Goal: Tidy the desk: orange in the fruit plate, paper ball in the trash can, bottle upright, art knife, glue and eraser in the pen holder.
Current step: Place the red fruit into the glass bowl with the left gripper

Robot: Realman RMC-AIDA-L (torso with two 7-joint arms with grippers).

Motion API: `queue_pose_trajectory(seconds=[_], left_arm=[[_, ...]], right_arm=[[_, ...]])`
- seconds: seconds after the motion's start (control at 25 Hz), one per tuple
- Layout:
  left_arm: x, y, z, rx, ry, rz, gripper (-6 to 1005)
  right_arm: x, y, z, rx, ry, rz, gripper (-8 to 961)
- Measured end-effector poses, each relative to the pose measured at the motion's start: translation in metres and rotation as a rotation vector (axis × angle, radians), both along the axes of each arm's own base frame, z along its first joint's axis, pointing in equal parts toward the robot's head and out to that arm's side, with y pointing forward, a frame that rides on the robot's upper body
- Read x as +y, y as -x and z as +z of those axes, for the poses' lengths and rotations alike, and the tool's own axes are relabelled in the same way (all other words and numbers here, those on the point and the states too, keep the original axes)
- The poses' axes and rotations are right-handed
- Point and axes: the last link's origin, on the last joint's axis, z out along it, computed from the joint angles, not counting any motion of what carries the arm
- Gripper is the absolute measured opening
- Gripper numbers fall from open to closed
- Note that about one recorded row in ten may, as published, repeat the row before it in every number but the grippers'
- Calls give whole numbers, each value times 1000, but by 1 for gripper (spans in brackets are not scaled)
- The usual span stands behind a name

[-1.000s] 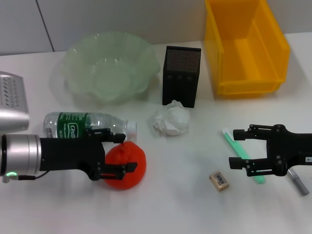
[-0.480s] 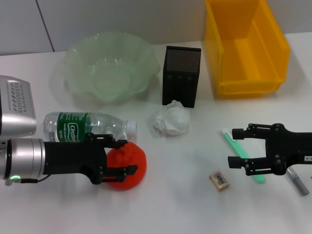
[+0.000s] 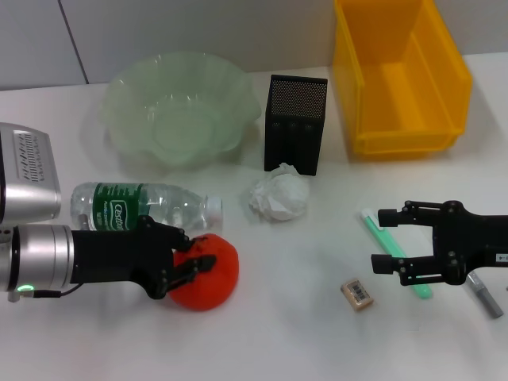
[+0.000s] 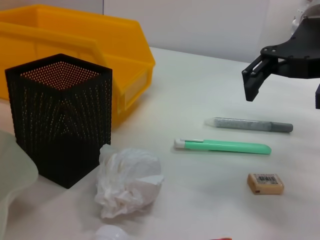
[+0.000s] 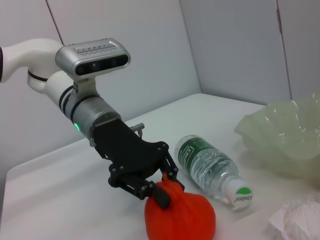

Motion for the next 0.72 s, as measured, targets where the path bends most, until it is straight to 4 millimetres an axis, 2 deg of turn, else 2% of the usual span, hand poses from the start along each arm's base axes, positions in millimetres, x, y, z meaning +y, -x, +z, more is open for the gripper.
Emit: queue_pose_trajectory(seconds=[0.2,0.36,0.48,0.6,0.64,0.72], left_arm=[[-1,-1,0,-6,7,1,242],[-1,-6,2,-40,14,5,185],[-4,-22,13,-174,34,0,157],[-4,-30,17,-232,32,-8,136],[0,-45,27,-365,-5,-18,129],[7,-54,32,-442,-54,-16,120]], right_arm=[[0,0,0,-1,-1,2,819],[0,0,0,-3,-2,3,819],[0,0,0,-4,-3,4,819],[0,-1,0,-4,-2,3,819],[0,-1,0,-4,-2,3,819],[0,0,0,-4,-2,3,819]])
